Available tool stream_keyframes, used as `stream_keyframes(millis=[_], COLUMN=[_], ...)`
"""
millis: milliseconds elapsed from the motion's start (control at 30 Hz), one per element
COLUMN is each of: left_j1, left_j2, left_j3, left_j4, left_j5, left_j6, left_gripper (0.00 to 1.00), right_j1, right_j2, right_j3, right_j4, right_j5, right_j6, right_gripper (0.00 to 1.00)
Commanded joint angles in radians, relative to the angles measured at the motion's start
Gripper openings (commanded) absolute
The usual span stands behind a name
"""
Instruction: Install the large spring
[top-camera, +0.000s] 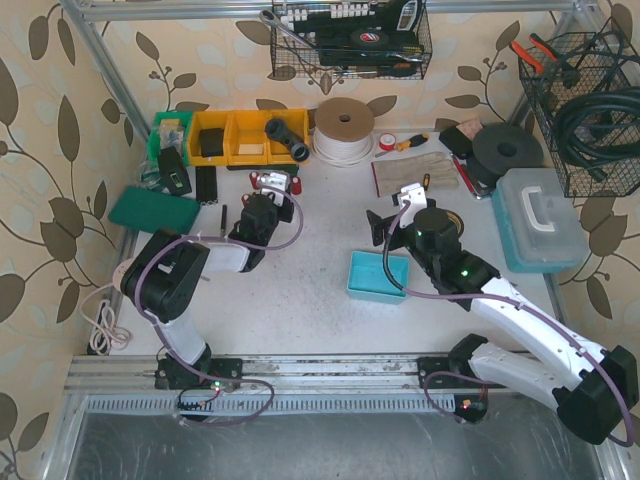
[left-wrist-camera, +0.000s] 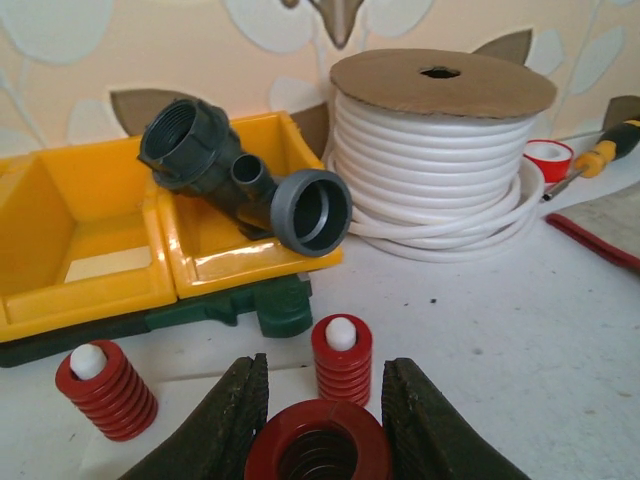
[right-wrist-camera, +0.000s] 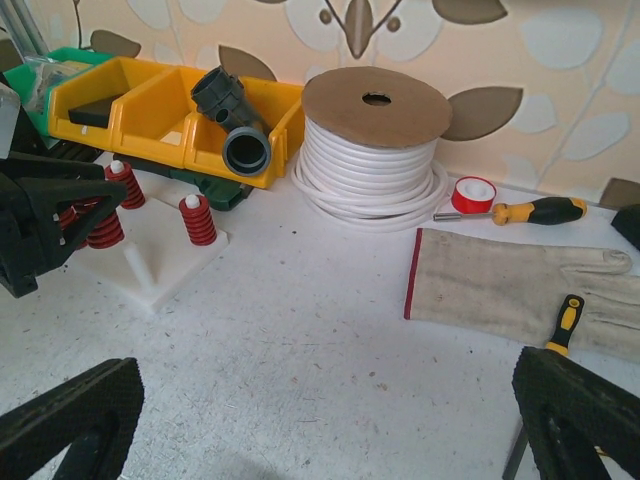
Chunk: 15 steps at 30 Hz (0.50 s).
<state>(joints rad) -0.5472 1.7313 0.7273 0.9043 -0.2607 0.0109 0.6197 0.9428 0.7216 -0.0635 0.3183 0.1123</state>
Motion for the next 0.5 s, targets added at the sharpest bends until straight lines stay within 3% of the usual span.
stream_keyframes(millis=[0, 467], left_j1=[0.02, 0.033], left_j2=[0.006, 0.07], left_j3=[0.051, 0.081], left_j4=[0.079, 0.074], left_j5=[0.021, 0.066], left_j6=[-0.03, -0.05], left_gripper=[0.0, 0.0], right_j1=[-0.006, -0.018], right_j2=[0.0, 0.0], right_j3=[-0.013, -0.017], right_j4=[0.016, 0.02], right_j5=[0.006, -0.005], right_j6=[0.009, 0.01], right_gripper=[1.0, 1.0])
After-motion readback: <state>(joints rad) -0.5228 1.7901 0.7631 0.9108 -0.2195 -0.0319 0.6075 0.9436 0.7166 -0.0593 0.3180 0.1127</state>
